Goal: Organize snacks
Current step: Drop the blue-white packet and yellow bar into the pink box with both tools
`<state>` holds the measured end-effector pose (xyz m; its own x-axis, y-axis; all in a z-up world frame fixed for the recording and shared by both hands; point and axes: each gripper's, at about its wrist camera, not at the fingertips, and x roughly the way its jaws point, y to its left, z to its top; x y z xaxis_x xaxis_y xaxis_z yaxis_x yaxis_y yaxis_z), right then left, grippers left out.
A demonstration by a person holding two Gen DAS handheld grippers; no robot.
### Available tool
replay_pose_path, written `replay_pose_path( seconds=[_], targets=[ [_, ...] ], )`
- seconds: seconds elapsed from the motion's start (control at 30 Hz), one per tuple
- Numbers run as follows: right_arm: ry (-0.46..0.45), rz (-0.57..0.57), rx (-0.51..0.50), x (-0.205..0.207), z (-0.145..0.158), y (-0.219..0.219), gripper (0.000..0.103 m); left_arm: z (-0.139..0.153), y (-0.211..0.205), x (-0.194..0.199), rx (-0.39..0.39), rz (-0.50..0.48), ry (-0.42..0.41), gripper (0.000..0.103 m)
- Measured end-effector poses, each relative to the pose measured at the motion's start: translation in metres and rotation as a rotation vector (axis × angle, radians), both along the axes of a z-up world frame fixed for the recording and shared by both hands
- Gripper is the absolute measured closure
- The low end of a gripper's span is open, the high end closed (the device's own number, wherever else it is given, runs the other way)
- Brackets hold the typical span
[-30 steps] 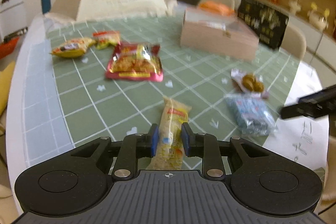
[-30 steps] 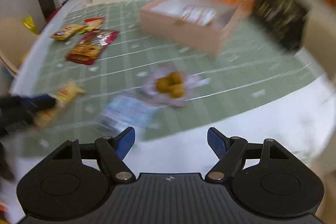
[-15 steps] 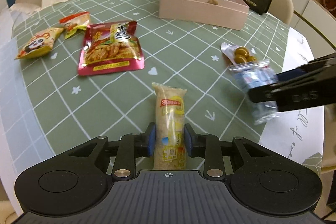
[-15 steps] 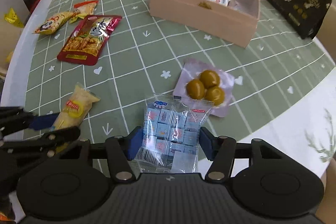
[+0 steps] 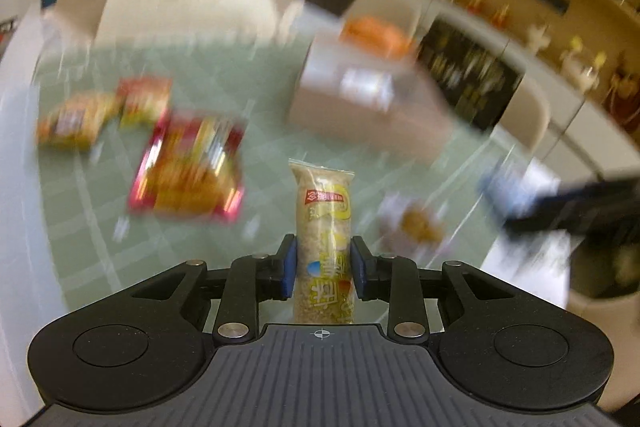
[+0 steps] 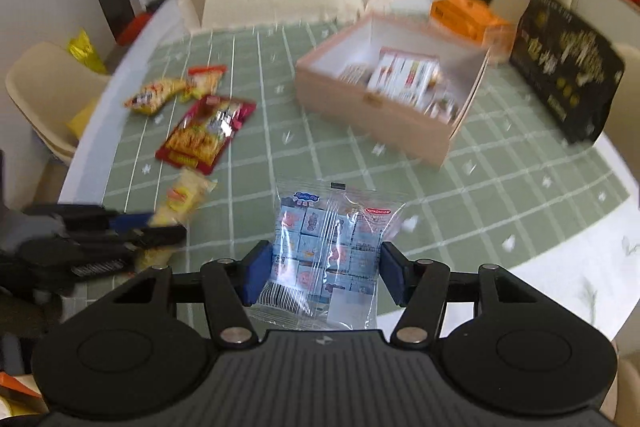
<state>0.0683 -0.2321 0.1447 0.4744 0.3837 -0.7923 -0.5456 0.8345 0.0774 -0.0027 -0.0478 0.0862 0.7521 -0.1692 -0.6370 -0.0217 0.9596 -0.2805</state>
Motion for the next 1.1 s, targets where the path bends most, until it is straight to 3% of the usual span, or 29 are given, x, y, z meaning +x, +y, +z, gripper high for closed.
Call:
replay_pose_path(
  seconds=[0.1, 0.2, 0.3, 0.4, 0.5, 0.6, 0.8, 0.87, 0.93, 1.0, 1.1],
  targets=[
    [-0.006, -0.005, 0.052, 0.007, 0.002, -0.019, 0.045, 0.042, -0.012, 0.039, 0.012, -0.023, -0.091, 0.070],
    [-0.006, -0.023, 0.085, 0.010, 0.002, -0.034, 0.045, 0.075, -0.023, 0.103, 0.043, -0.049, -0.173, 0.070],
    [-0.016, -0.007, 0.091, 0.010, 0.005, -0.043, 0.045, 0.074, -0.022, 0.177, -0.075, -0.034, -0.176, 0.068],
    [-0.046, -0.009, 0.069, 0.017, 0.008, -0.048, 0.045, 0.070, -0.016, 0.196, -0.102, 0.064, -0.147, 0.069],
    [-0.076, -0.033, 0.089, 0.028, 0.017, -0.055, 0.045, 0.072, -0.007, 0.167, -0.150, 0.069, -0.164, 0.069],
    [-0.096, -0.044, 0.123, 0.052, 0.027, -0.056, 0.045, 0.055, -0.003, 0.123, -0.133, 0.050, -0.125, 0.069],
    [-0.222, -0.073, 0.138, 0.149, 0.049, -0.018, 0.040, -0.028, 0.003, 0.008, -0.212, 0.064, 0.028, 0.073],
    [-0.222, -0.093, 0.072, 0.184, 0.045, 0.002, 0.037, -0.046, 0.009, -0.023, -0.244, 0.078, 0.067, 0.073],
    [-0.205, -0.082, 0.034, 0.198, 0.039, 0.015, 0.037, -0.058, 0.008, -0.051, -0.209, 0.059, 0.073, 0.073],
    [-0.206, -0.057, 0.021, 0.193, 0.030, 0.028, 0.037, -0.062, 0.002, -0.070, -0.117, 0.010, 0.050, 0.073],
    [-0.175, -0.011, 0.018, 0.174, 0.012, 0.046, 0.037, -0.073, -0.012, -0.091, -0.043, -0.129, 0.019, 0.074]
  ],
)
